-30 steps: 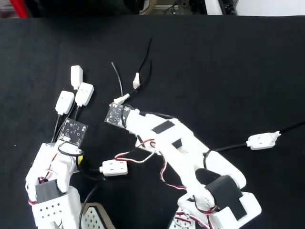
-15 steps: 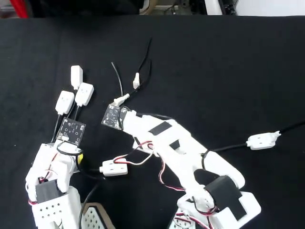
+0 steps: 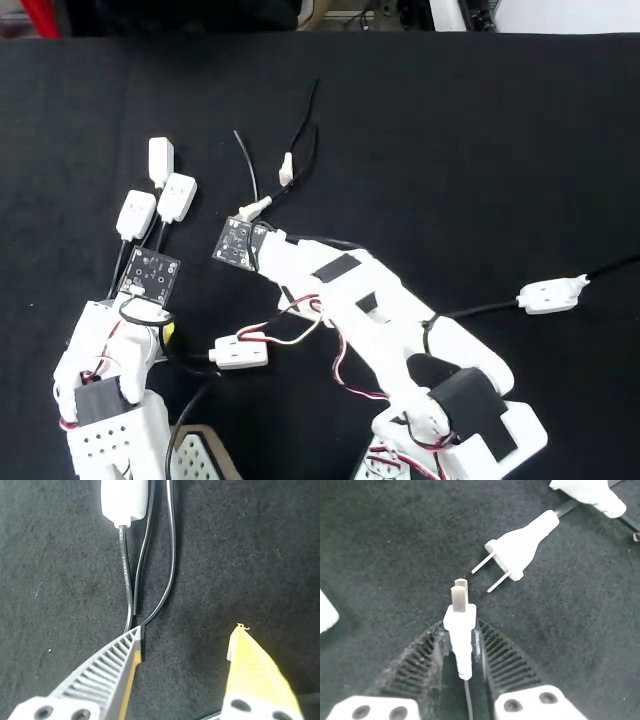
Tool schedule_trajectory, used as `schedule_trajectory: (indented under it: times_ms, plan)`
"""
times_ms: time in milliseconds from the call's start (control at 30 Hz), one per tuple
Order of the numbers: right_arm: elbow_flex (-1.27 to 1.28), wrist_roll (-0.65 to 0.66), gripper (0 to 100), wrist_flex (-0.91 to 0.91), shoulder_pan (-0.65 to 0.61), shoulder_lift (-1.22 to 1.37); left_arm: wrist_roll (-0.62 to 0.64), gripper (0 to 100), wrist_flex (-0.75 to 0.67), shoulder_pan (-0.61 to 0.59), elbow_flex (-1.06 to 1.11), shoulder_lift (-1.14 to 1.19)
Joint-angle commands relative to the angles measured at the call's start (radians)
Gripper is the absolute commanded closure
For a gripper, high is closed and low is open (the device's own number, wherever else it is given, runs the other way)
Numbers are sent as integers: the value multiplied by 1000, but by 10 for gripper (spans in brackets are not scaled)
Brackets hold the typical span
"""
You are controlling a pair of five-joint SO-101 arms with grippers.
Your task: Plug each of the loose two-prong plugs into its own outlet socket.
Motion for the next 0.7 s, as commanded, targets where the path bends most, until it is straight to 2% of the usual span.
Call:
schedule_trajectory:
  times_ms: [0,100,200,300,467,667]
  plan:
    - [-56,-25,987,25,-6,-13,9,723,-2,5,18,-9]
    - [-145,-84,987,190,-8,-68,26,723,-3,7,18,-12]
    - [-194,-103,987,307,-20,-180,170,723,-52,-4,-12,-12]
    - [-203,-133,987,370,-101,-331,272,723,-54,-21,-88,-12]
    - [-199,-210,987,436,-292,-610,477,723,25,156,-259,-12]
    - [-117,-293,987,410,-321,-822,720,723,97,395,-460,-12]
